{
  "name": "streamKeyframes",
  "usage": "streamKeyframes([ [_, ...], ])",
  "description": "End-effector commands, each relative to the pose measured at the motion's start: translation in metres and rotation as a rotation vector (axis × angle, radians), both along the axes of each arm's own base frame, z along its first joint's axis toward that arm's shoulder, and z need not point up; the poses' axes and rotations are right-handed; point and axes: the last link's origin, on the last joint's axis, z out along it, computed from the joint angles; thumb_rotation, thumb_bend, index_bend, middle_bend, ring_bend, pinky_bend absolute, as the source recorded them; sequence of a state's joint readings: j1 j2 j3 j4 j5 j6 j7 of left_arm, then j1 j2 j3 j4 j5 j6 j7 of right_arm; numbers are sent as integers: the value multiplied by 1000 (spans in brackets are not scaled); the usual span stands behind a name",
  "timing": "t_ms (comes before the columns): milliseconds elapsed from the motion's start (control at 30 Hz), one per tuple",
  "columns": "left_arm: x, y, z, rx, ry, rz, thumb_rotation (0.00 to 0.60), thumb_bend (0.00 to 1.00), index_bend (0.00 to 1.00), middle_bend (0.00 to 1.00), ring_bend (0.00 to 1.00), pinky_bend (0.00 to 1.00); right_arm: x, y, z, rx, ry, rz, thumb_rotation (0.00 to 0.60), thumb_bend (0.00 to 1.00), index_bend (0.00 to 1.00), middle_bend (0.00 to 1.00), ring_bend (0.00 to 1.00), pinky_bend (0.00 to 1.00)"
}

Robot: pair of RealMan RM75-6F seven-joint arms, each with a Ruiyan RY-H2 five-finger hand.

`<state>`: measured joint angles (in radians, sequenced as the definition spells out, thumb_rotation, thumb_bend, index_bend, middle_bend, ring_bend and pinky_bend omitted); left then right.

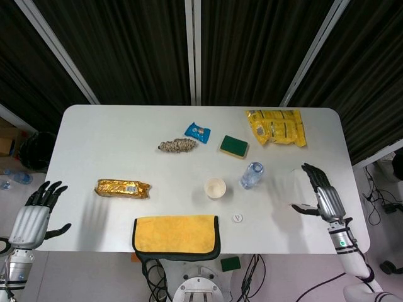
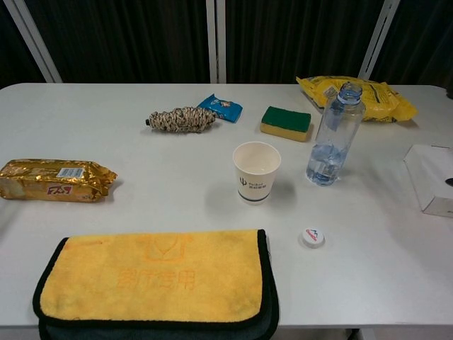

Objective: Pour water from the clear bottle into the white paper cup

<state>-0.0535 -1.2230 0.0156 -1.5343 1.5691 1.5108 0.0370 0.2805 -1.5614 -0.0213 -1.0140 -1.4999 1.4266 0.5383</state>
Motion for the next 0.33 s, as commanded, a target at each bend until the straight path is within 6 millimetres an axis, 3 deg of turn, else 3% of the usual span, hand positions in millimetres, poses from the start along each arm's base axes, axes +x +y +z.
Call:
streamKeyframes([
  [33, 1, 0, 0, 3, 4, -4, 600, 44, 161, 115, 45, 190, -32, 56, 52, -249, 321, -205, 600, 0, 0, 0, 0, 0],
  [167, 1, -1, 0, 9, 9, -6, 600, 44, 161, 115, 46, 190, -28, 72, 55, -290, 396, -261, 600, 0, 0, 0, 0, 0],
  [333, 1, -2, 0, 10, 8, -9, 600, 44, 161, 115, 46, 190, -21, 75, 59, -313, 392, -238, 600, 0, 0, 0, 0, 0],
])
